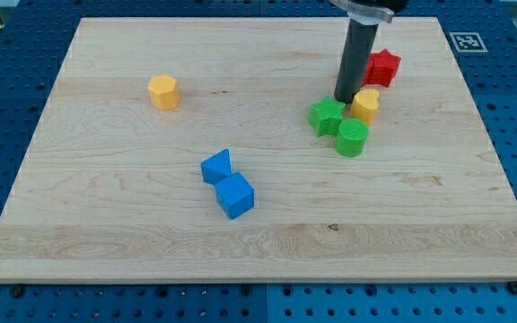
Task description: Place the yellow heart at the center right corner
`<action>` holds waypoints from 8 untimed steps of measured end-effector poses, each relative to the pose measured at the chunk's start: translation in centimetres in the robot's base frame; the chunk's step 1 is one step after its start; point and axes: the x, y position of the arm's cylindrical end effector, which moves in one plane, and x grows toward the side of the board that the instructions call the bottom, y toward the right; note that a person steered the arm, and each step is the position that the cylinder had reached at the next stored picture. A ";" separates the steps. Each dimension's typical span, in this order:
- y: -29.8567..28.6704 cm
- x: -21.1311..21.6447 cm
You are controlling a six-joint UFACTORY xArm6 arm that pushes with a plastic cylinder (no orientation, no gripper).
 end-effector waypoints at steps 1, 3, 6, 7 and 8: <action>-0.1 2.1; 2.4 4.6; 8.6 4.7; 8.8 4.7; 10.3 5.4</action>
